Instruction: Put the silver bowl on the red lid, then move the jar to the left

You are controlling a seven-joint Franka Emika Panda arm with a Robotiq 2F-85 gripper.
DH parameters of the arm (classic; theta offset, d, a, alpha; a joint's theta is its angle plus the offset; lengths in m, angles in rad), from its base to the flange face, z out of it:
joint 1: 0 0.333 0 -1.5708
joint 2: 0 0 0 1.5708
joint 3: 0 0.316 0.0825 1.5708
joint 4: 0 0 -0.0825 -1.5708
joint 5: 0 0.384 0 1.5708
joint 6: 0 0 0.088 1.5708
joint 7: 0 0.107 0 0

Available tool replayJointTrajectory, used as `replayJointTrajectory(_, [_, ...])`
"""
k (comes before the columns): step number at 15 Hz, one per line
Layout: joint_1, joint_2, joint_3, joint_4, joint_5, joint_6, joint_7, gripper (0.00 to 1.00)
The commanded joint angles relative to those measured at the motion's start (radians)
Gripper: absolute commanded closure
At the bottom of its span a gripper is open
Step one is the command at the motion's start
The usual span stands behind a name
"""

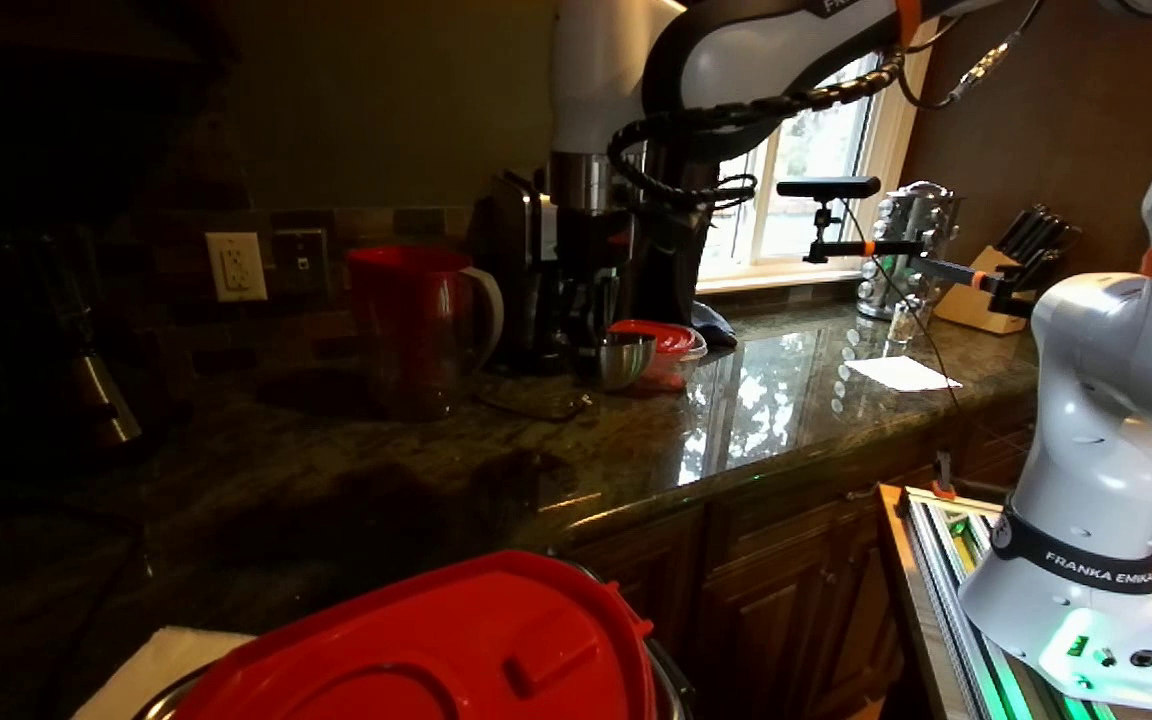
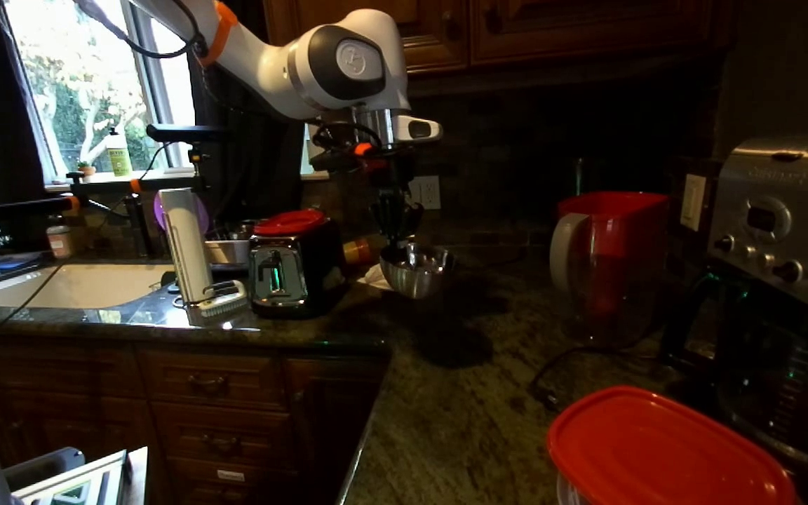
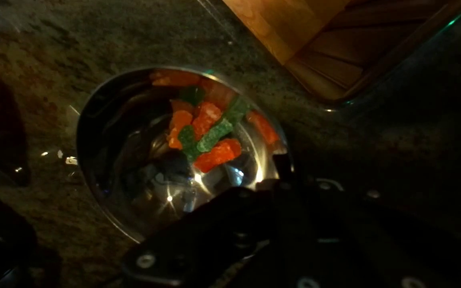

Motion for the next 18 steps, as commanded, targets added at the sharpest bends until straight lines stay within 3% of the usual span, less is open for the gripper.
replayJointTrajectory(1, [-0.058, -0.017, -0.044, -0.011, -0.008, 0.062, 0.072, 0.99])
replayJointTrajectory(10, [-0.236, -0.029, -0.17, 0.006, -0.115, 0.131, 0.307, 0.99])
replayJointTrajectory(11, [-0.245, -0.028, -0.172, 0.009, -0.123, 0.125, 0.356, 0.99])
replayJointTrajectory(12, [-0.233, -0.016, -0.173, 0.014, -0.09, 0.125, 0.261, 0.96])
replayJointTrajectory(18, [-0.255, 0.004, -0.177, 0.017, -0.145, 0.134, 0.364, 0.99])
